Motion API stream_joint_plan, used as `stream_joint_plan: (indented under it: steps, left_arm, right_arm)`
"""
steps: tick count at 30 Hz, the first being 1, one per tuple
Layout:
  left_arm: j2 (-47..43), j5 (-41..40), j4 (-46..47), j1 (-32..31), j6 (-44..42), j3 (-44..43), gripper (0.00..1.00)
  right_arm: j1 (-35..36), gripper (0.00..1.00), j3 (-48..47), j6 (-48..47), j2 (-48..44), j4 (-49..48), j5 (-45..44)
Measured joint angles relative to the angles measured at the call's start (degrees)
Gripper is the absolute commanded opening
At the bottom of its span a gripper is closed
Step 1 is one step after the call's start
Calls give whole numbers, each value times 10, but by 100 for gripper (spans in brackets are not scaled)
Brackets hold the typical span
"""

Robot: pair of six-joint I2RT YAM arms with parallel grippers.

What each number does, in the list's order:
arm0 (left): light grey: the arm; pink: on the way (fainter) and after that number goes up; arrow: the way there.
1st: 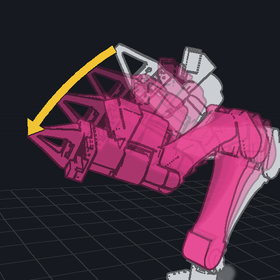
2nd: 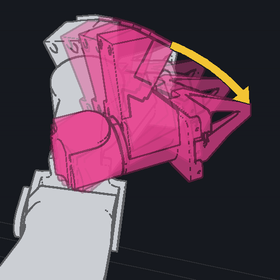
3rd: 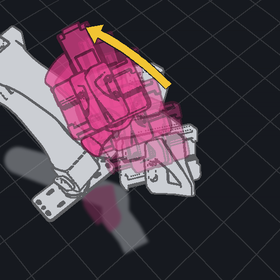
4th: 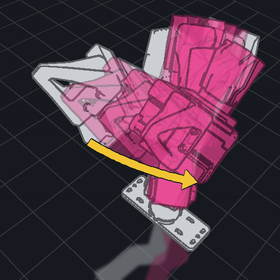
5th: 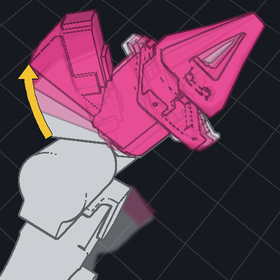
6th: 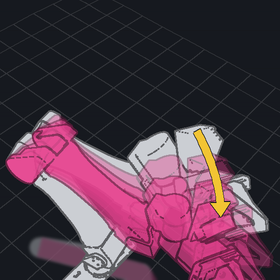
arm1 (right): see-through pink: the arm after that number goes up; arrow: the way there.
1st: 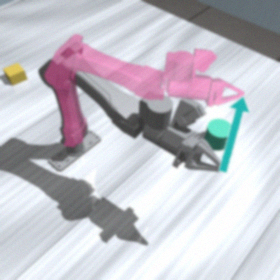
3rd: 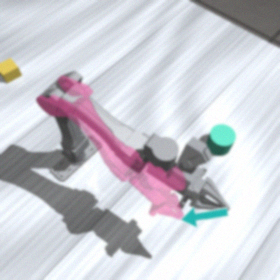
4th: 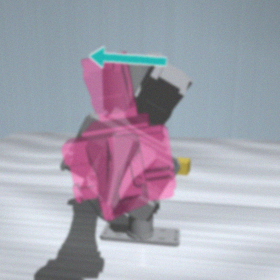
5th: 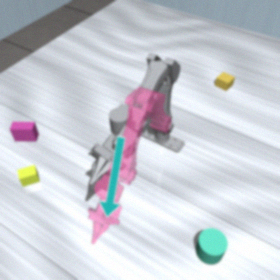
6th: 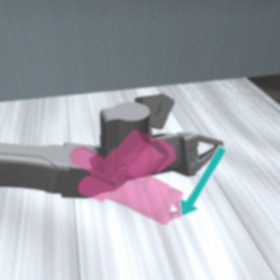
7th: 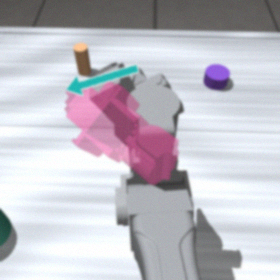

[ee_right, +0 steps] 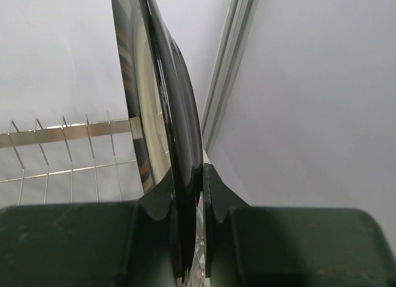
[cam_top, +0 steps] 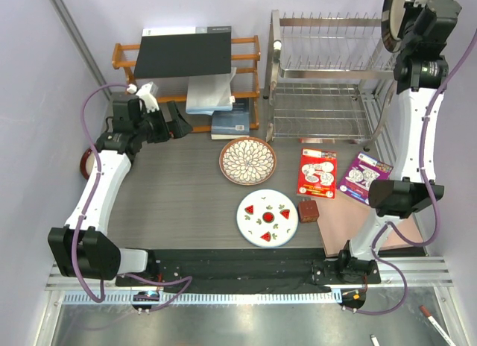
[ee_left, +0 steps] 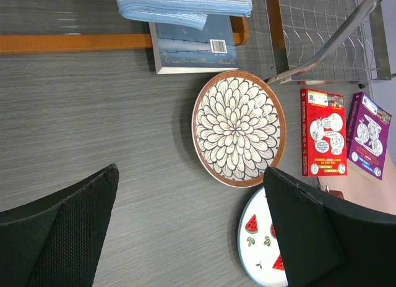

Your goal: Load the plates into the dish rack

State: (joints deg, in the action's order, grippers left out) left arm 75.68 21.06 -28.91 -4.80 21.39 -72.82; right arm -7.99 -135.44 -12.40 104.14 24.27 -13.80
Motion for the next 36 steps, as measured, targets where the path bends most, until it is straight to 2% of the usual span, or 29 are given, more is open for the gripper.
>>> stream_joint_plan:
  steps: [21, 36]
  left_arm:
    - [7, 13, 20, 0, 10, 4, 99]
    - [25, 20, 25, 0, 14, 4, 100]
  right_arm:
    - [-8, 1, 40, -1, 18, -24, 12]
    - [-24, 1, 29, -21, 21, -48, 14]
